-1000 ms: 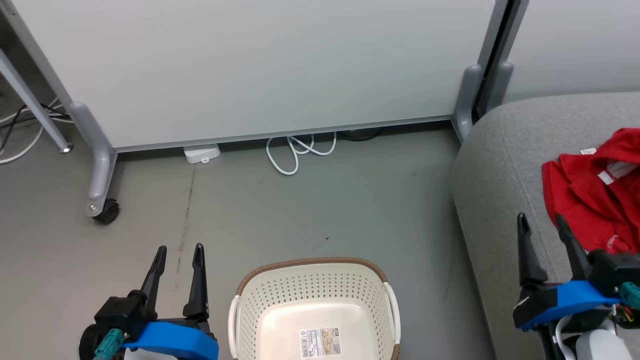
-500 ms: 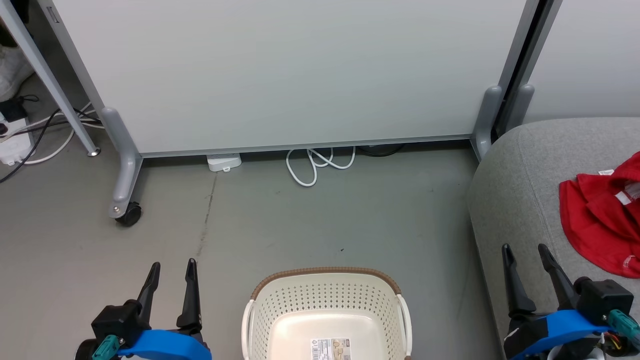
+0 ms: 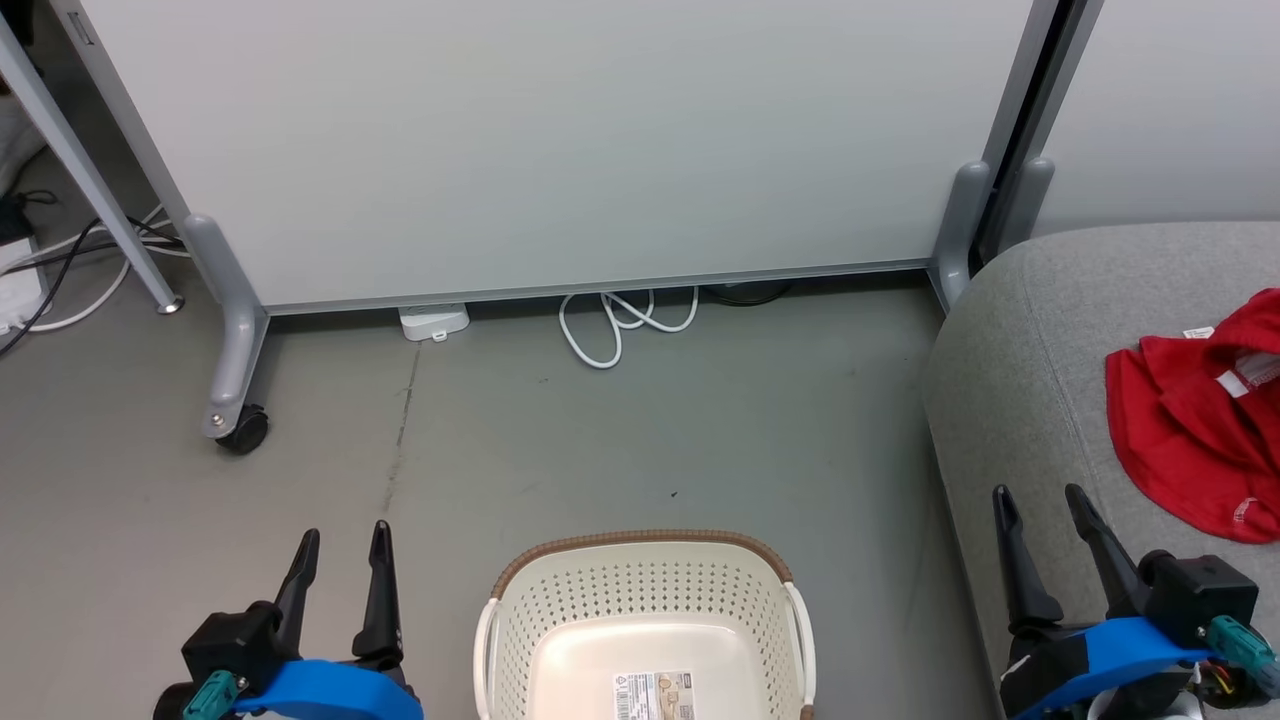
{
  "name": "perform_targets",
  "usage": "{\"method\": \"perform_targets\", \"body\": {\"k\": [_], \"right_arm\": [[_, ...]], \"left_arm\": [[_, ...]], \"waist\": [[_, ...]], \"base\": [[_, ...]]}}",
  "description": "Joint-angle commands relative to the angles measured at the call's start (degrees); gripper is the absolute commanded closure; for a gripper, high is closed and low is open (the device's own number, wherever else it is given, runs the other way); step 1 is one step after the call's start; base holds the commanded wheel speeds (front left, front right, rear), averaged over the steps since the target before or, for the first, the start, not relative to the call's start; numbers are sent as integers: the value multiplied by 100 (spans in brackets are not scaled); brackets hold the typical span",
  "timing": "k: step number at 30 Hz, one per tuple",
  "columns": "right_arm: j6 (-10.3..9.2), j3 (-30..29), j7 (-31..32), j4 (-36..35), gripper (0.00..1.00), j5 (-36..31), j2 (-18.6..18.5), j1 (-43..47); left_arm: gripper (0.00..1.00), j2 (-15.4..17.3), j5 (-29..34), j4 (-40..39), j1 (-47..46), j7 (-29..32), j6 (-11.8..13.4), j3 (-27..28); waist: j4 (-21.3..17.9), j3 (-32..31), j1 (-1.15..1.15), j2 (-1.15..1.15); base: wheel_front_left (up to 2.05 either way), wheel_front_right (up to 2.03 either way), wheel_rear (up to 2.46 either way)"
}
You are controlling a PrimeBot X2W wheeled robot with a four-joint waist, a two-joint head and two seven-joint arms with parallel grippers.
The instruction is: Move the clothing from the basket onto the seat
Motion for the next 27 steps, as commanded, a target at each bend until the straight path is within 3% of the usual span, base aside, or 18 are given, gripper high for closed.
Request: {"method": "perform_targets", "body": {"k": [1, 16, 17, 27], "right_arm": [[3, 11, -21, -27, 0, -9, 1, 84], [3, 31, -15, -38, 0, 27, 1, 40], [0, 30, 3, -8, 100, 8, 0, 17], [0, 16, 88, 405, 100, 255, 36, 111]], "left_arm": [[0, 10, -32, -2, -72, -27, -42, 2], [0, 35, -88, 21, -97, -27, -44, -37], [100, 8, -88, 26, -41, 0, 0, -50], [100, -100, -320, 350, 274, 104, 2, -38]], "waist": [[-6, 4, 0, 0], [-18, 29, 0, 0], [-19, 29, 0, 0], [-25, 27, 1, 0]], "base": [[0, 0, 0], [0, 0, 0], [0, 0, 0], [0, 0, 0]]}}
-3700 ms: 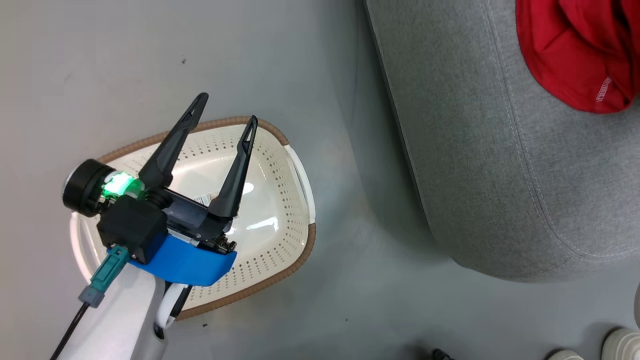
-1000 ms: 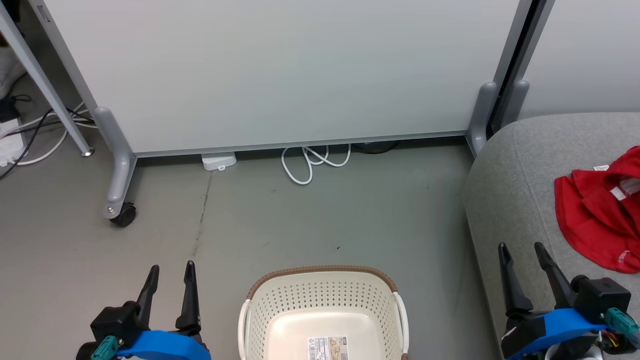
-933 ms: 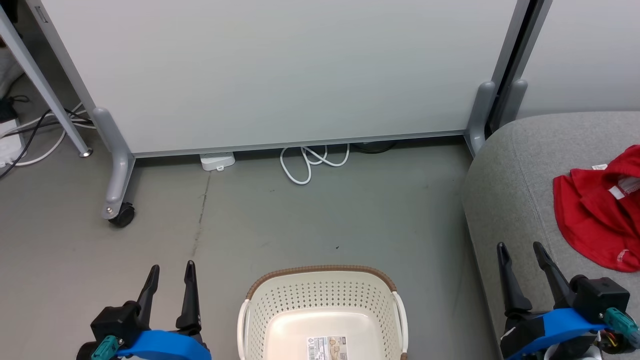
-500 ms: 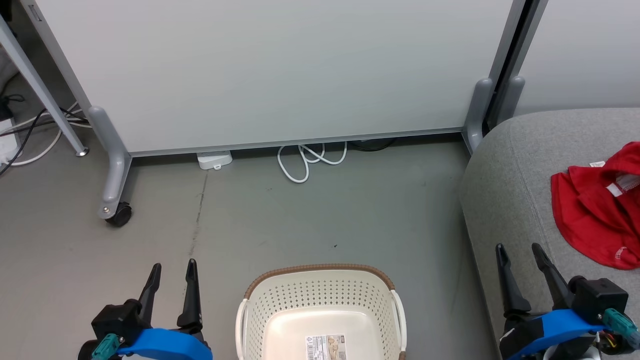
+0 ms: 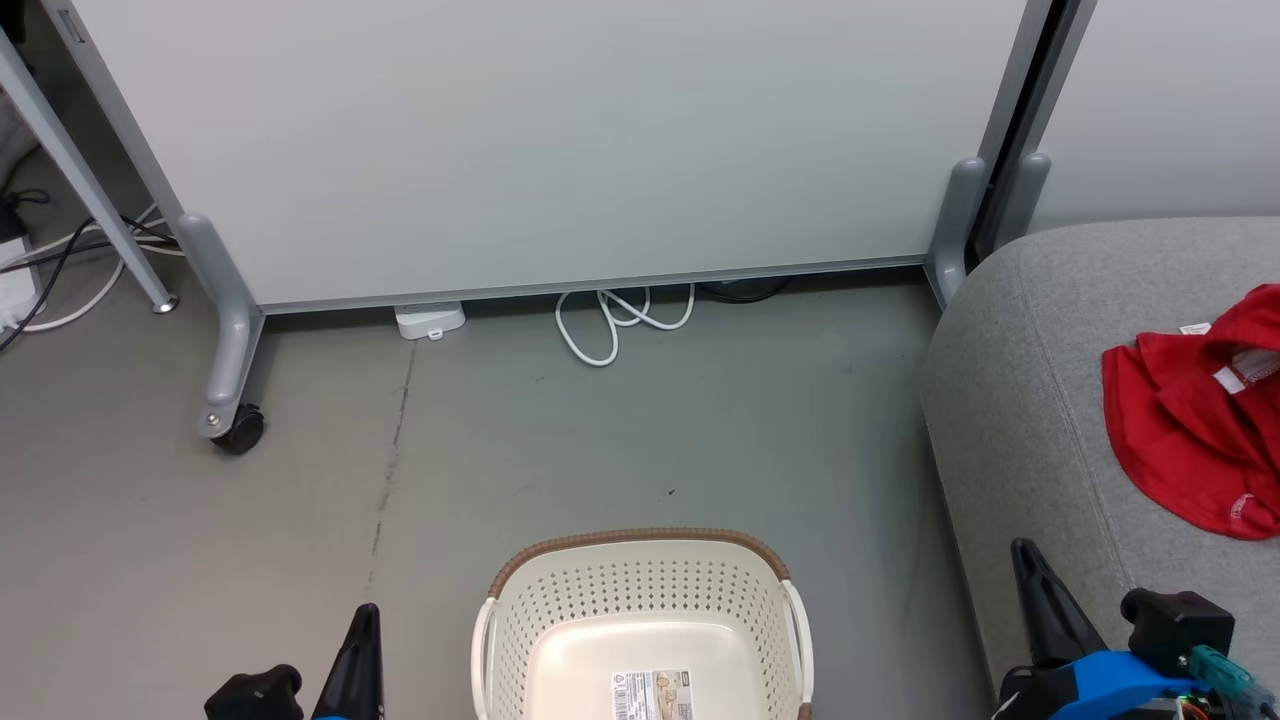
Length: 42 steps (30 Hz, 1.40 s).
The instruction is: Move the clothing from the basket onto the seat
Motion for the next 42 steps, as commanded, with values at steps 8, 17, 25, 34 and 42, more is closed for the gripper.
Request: {"method": "perform_targets", "body": {"k": [8, 17, 25, 34, 42], "right_arm": [[0, -39, 163, -116, 100, 1017, -18, -115], [0, -57, 314, -160, 100, 1920, -23, -174], [0, -77, 444, -189, 100, 2650, -28, -231], [1, -99, 574, -216, 100, 3395, -33, -283], [1, -117, 683, -237, 100, 3999, -38, -322]], "left_arm": [[100, 3, -889, -252, -165, 245, -5, 155], [100, -14, -1699, -408, -236, 473, -9, 274], [100, -28, -2353, -532, -295, 658, -13, 369], [100, -43, -3022, -659, -354, 851, -17, 471], [100, -52, -3563, -762, -402, 1005, -21, 549]], "waist": [[-22, -5, 0, 0], [-45, -10, 0, 0], [-66, -15, 0, 0], [-89, -20, 0, 0], [-109, -25, -1, 0]], "base": [[0, 0, 0], [0, 0, 0], [0, 0, 0], [0, 0, 0], [0, 0, 0]]}}
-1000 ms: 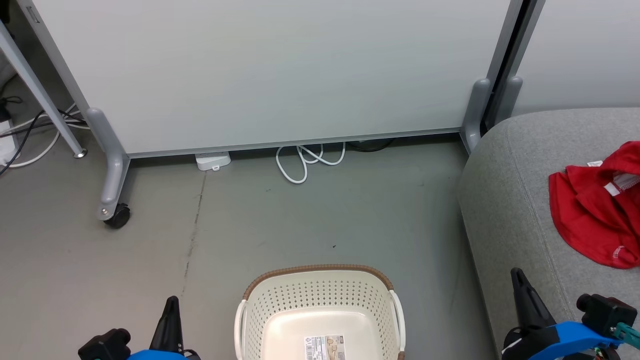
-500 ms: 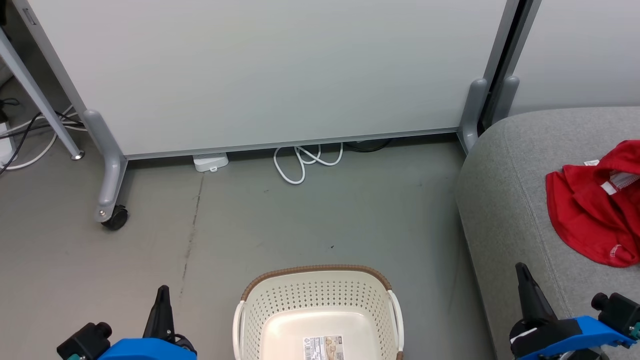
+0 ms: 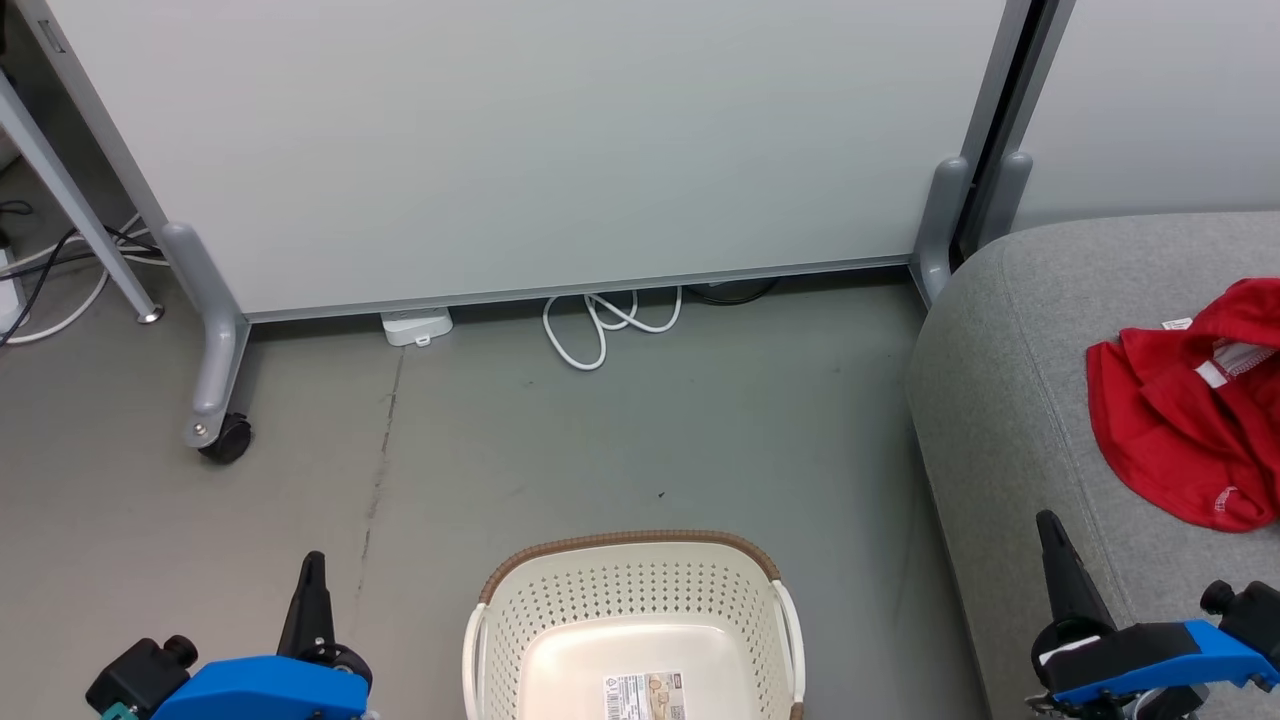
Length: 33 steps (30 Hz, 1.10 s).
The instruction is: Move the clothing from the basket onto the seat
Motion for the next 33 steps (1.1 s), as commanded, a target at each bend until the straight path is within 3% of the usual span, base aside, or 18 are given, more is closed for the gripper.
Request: {"method": "perform_targets", "body": {"k": [1, 33], "right_arm": [[2, -20, 34, -88, 100, 198, -36, -149], [3, -75, 381, -154, 100, 2123, -50, -284]], "left_arm": [[100, 21, -158, -106, -162, 37, -22, 41], [100, -19, -1889, -431, -313, 535, -36, 305]], "waist": [[-3, -1, -1, 0], [-83, -20, -1, 0]], "base": [[0, 0, 0], [0, 0, 0]]}}
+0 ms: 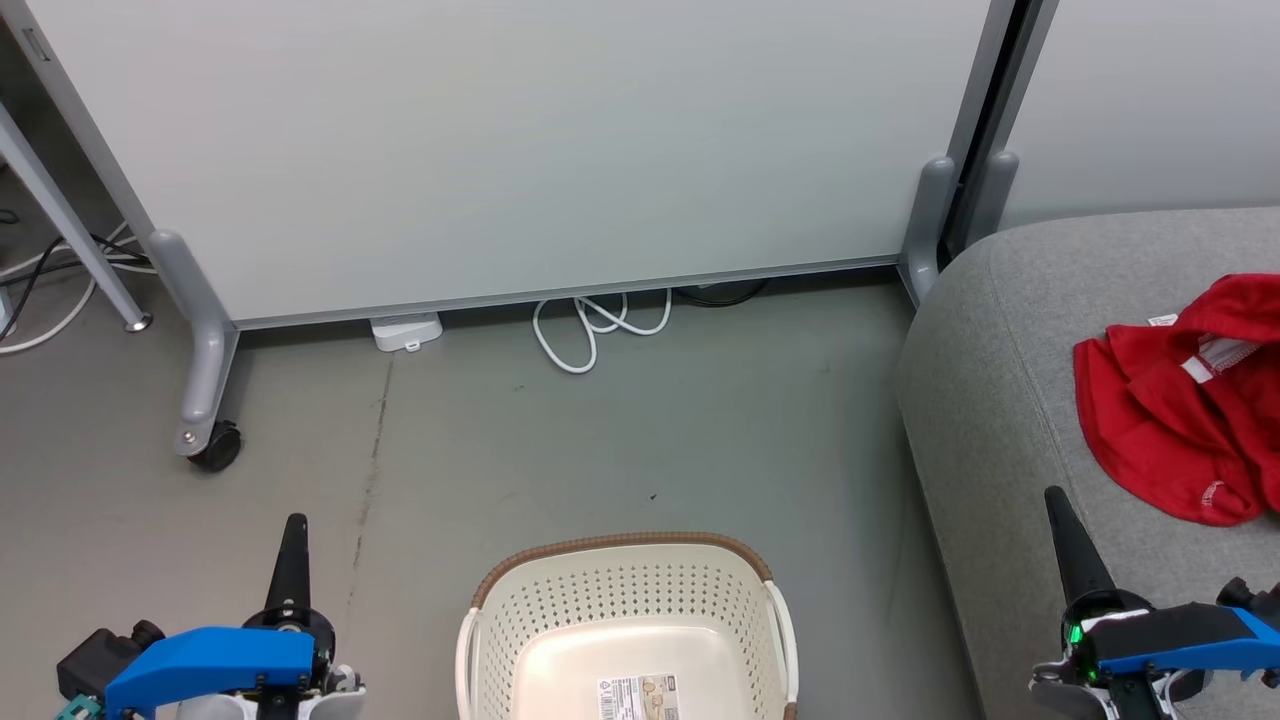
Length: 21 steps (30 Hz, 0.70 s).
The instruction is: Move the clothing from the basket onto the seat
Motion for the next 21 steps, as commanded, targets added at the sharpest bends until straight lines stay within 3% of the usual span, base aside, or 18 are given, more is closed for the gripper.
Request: {"method": "perform_targets", "body": {"k": [1, 21], "right_arm": [[3, -13, 36, -62, 100, 109, -42, -131], [4, -42, 207, -93, 100, 1091, -47, -182]], "left_arm": [[100, 10, -88, -70, -132, 32, -36, 41], [100, -10, -974, -231, -196, 292, -45, 172]], "waist": [[-2, 0, 0, 0], [-53, -12, 0, 0]], "base": [[0, 0, 0], [0, 0, 0]]}}
